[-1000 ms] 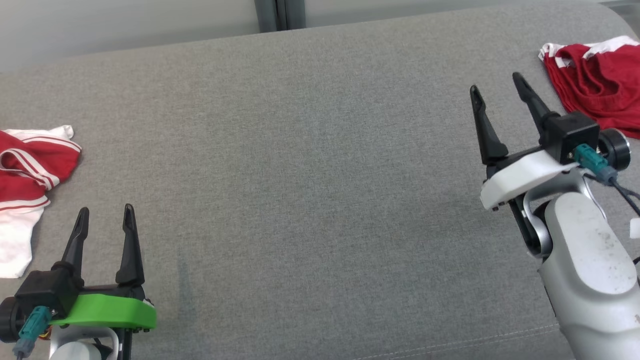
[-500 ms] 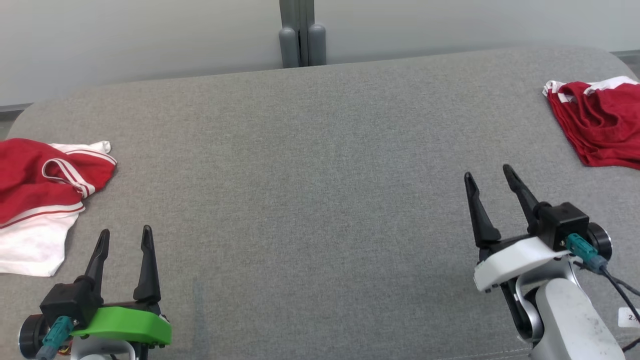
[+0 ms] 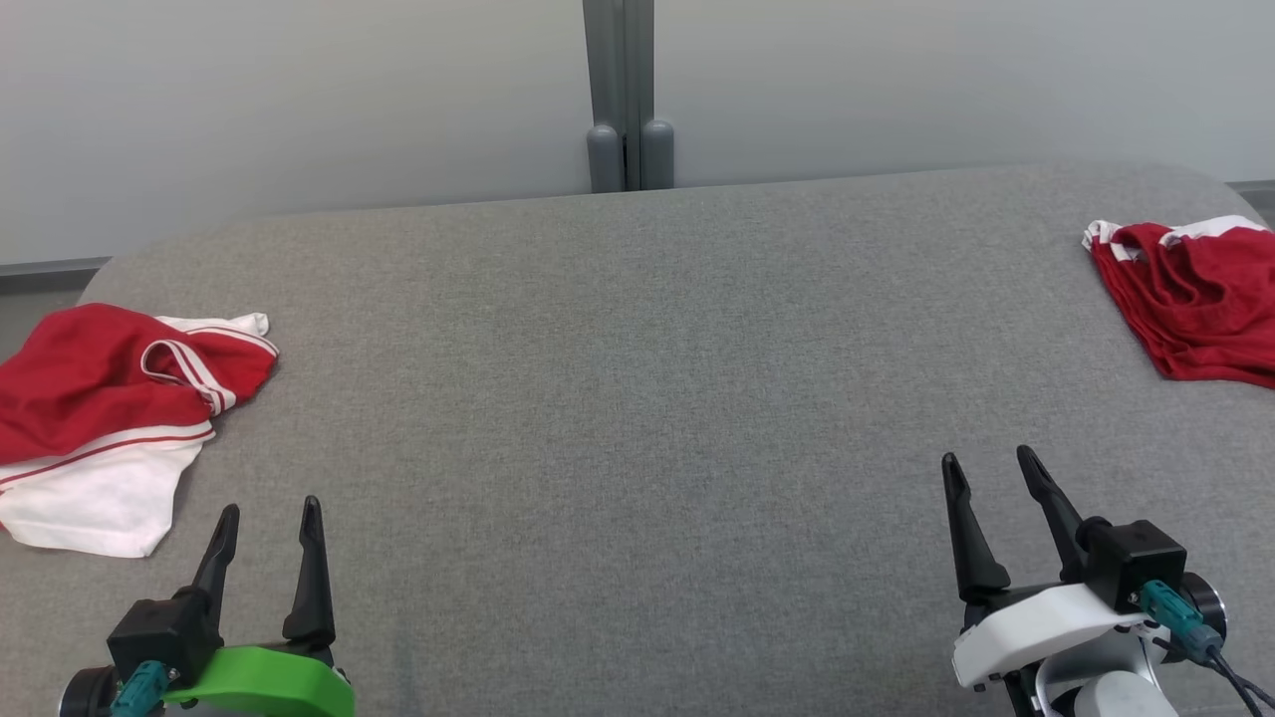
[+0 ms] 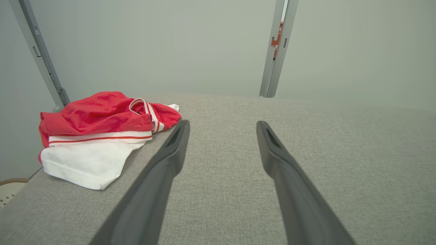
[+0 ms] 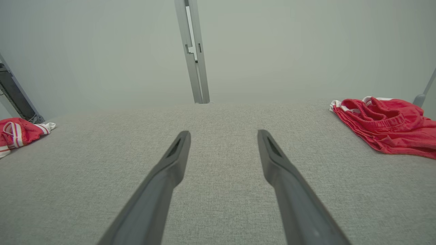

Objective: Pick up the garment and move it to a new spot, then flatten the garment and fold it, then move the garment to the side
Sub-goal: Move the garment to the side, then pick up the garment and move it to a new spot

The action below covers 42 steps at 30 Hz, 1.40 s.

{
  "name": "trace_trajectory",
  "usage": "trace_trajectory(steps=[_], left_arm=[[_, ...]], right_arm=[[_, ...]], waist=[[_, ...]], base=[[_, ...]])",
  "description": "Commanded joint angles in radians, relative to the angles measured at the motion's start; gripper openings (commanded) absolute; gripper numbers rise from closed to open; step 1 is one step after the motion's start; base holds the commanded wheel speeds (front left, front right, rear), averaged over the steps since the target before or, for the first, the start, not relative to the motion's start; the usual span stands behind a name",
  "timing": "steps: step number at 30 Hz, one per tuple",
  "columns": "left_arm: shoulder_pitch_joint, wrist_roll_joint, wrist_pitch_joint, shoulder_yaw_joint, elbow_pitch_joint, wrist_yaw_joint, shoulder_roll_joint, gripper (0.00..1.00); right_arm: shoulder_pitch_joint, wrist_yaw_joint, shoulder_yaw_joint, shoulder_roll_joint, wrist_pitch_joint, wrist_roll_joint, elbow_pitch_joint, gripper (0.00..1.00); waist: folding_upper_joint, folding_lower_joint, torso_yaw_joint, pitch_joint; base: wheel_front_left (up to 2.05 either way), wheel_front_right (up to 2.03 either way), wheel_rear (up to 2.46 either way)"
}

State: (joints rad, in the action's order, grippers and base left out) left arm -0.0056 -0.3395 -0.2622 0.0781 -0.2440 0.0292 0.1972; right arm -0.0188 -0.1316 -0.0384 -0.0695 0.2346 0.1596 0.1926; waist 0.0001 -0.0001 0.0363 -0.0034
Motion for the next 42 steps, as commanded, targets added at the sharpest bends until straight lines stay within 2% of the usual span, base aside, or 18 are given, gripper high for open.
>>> trace_trajectory(steps=[1, 42], left_arm=[[0.014, 0.008, -0.003, 0.002, -0.004, -0.004, -0.001, 1.0], [0.026, -0.008, -0.003, 0.017, -0.009, -0.022, 0.025, 1.0]], right_arm=[[0.016, 0.002, 0.002, 0.005, -0.002, -0.004, -0.009, 1.0], [0.051, 0.002, -0.01, 0.018, 0.004, -0.008, -0.008, 1.0]], waist=[[-0.0001, 0.0001, 0.006, -0.009], [-0.0001, 0.0001, 0.04, -0.035]], base=[[0.0, 0.0, 0.0], [0.0, 0.0, 0.0]])
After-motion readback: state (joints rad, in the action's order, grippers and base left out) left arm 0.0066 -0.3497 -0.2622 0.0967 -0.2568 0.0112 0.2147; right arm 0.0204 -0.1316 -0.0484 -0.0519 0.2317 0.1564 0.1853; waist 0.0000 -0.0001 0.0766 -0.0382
